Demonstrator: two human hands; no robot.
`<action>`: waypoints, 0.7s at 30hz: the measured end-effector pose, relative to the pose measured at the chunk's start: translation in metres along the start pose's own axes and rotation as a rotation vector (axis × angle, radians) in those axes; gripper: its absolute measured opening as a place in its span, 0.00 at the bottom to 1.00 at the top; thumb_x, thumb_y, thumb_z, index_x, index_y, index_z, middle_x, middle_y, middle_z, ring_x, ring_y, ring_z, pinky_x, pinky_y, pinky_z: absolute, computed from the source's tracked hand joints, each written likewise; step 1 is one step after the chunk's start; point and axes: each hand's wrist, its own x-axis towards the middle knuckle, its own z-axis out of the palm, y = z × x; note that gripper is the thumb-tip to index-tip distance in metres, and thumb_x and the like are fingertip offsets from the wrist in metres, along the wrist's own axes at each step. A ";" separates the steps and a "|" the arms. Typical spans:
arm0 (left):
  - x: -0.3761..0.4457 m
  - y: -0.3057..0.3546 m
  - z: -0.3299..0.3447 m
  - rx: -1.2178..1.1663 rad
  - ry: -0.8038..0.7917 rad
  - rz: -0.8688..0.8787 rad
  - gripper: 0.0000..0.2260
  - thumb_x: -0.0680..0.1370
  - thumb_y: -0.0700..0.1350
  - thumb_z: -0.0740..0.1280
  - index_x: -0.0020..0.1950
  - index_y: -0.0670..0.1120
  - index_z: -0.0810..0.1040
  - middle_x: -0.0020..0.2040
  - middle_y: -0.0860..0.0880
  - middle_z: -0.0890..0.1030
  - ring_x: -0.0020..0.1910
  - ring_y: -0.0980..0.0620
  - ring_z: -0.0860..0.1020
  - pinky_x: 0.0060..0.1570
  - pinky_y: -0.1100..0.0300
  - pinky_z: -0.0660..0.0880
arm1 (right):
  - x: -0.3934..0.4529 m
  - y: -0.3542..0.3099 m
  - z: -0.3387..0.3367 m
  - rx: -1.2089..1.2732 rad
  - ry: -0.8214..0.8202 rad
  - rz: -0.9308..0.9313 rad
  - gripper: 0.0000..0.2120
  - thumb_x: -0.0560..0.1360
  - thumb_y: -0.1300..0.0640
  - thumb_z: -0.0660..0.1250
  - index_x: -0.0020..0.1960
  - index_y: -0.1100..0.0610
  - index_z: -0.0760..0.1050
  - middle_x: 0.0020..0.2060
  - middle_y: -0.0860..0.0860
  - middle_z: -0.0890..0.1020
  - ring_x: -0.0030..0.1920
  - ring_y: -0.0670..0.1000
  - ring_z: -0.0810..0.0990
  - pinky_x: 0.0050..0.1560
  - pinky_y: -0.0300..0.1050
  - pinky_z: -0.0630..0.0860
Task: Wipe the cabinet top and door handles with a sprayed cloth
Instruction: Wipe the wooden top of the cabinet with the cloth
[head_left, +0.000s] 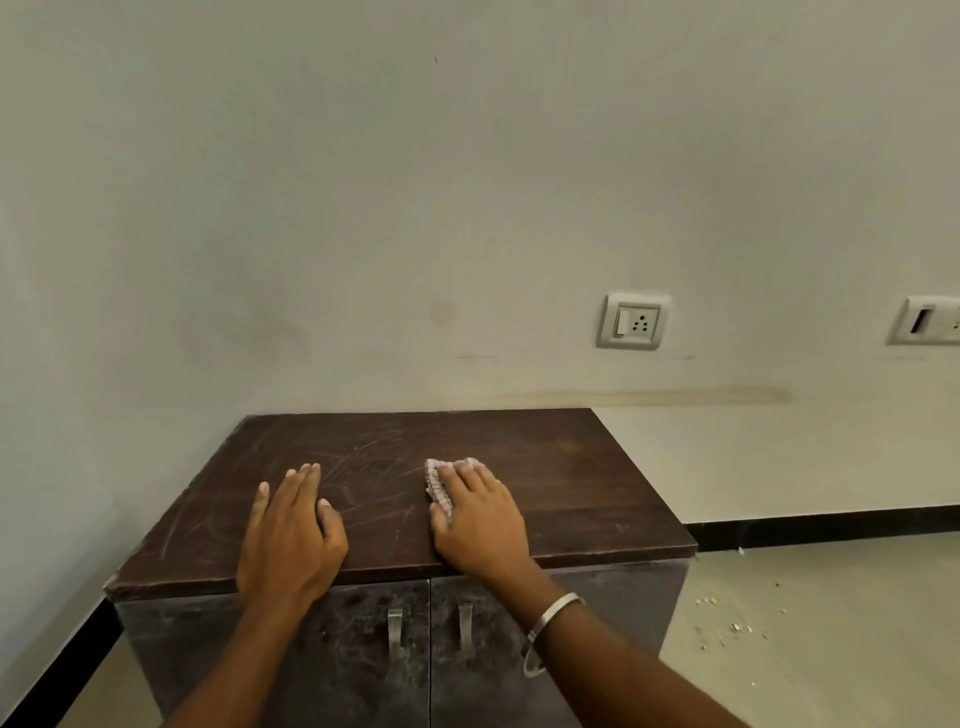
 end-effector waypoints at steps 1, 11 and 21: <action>0.000 0.000 0.000 0.001 -0.002 0.000 0.28 0.76 0.49 0.50 0.72 0.38 0.68 0.71 0.41 0.72 0.73 0.46 0.67 0.76 0.49 0.54 | -0.002 -0.001 0.000 0.010 -0.003 -0.010 0.27 0.77 0.45 0.55 0.75 0.51 0.60 0.74 0.50 0.64 0.76 0.51 0.57 0.75 0.50 0.55; 0.000 -0.002 0.002 -0.015 0.002 -0.001 0.28 0.75 0.48 0.51 0.72 0.37 0.68 0.70 0.40 0.72 0.72 0.45 0.67 0.75 0.49 0.54 | -0.022 0.084 -0.041 -0.053 0.046 0.174 0.27 0.76 0.47 0.56 0.74 0.49 0.61 0.73 0.49 0.67 0.74 0.50 0.61 0.74 0.49 0.60; 0.001 -0.003 0.002 -0.016 0.005 0.005 0.28 0.75 0.48 0.51 0.71 0.37 0.69 0.70 0.40 0.72 0.72 0.44 0.67 0.75 0.49 0.55 | -0.047 0.143 -0.069 -0.094 0.081 0.426 0.28 0.78 0.47 0.57 0.76 0.51 0.59 0.74 0.51 0.65 0.75 0.53 0.60 0.75 0.51 0.59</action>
